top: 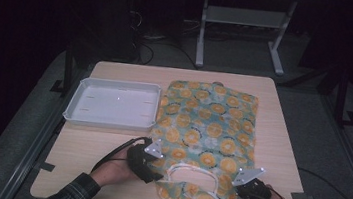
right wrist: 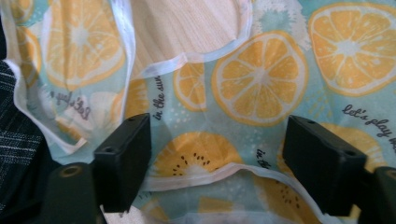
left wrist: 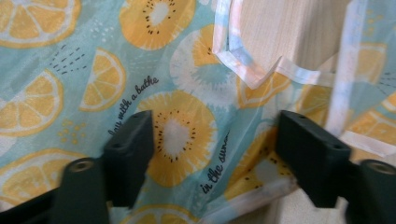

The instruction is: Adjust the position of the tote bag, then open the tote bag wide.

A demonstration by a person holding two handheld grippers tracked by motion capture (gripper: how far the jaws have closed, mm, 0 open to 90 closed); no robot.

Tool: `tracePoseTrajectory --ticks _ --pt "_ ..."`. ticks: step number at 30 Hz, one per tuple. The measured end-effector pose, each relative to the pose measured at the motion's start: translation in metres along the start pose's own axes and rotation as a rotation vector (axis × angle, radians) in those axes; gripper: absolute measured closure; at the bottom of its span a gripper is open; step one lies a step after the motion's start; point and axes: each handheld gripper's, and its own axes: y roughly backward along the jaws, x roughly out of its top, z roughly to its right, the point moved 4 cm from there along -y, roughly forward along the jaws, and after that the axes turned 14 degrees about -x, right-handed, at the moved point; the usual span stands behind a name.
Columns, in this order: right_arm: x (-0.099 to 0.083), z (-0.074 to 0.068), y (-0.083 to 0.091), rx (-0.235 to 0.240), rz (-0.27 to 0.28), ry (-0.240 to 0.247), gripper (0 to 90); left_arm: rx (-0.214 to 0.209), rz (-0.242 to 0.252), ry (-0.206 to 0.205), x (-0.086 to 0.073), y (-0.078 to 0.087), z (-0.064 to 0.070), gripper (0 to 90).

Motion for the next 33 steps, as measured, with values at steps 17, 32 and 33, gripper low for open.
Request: tracePoseTrajectory --ticks 17,32,33 --pt "0.0045 0.0055 0.0015 0.005 0.027 -0.007 76.1 -0.021 0.023 -0.032 0.0010 0.0035 -0.0044 80.0" --pt "0.0075 0.0083 0.0024 0.028 0.031 0.017 88.9 -0.069 0.051 0.006 0.0015 0.0068 -0.0086 89.4" --pt "0.0075 0.0083 0.0024 0.028 0.031 0.017 88.9 -0.068 0.058 0.008 0.0018 0.0075 -0.0083 89.4"
